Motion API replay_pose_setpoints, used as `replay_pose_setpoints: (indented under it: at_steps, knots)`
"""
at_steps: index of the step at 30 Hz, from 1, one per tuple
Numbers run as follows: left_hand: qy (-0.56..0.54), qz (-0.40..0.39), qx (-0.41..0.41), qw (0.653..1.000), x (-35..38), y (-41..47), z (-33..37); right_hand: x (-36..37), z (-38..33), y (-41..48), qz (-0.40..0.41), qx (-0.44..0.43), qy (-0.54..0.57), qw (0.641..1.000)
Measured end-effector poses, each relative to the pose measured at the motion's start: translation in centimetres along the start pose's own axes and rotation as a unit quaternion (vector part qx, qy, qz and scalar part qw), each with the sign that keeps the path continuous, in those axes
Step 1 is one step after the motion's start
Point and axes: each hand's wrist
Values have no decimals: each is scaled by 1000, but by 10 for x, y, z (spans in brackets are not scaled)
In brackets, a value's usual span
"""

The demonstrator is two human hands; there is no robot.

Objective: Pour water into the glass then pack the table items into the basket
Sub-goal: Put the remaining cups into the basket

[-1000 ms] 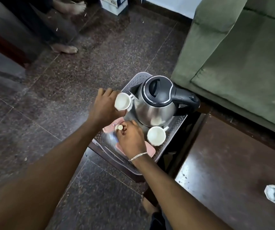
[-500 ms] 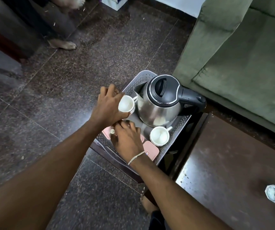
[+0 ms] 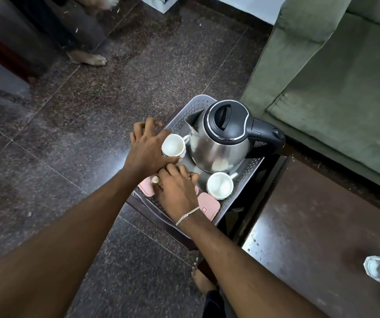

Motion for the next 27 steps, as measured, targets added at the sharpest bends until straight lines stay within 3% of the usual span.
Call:
replay_pose_setpoints:
  at_steps: [10,17,21,27]
  knots:
    - [-28,-12,-8,1000,0,-8,0,-8,9,-13,2,-6,-13,1000]
    - [-97,70,27,992,-10,-43,11,-47,47,-54,61,-31,6,998]
    - [-95,92,69,989,-8,-76,44,-74,83,-91,94,-17,20,995]
    - [-66,24,152,986,22,-133,134,-122,159,-176,127,38,5,991]
Point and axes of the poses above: each hand's wrist, its own y-axis towards the middle knuckle, its own x-axis out of the palm, z = x × y, and after that the axes turned 6 degrees about -x, right-handed
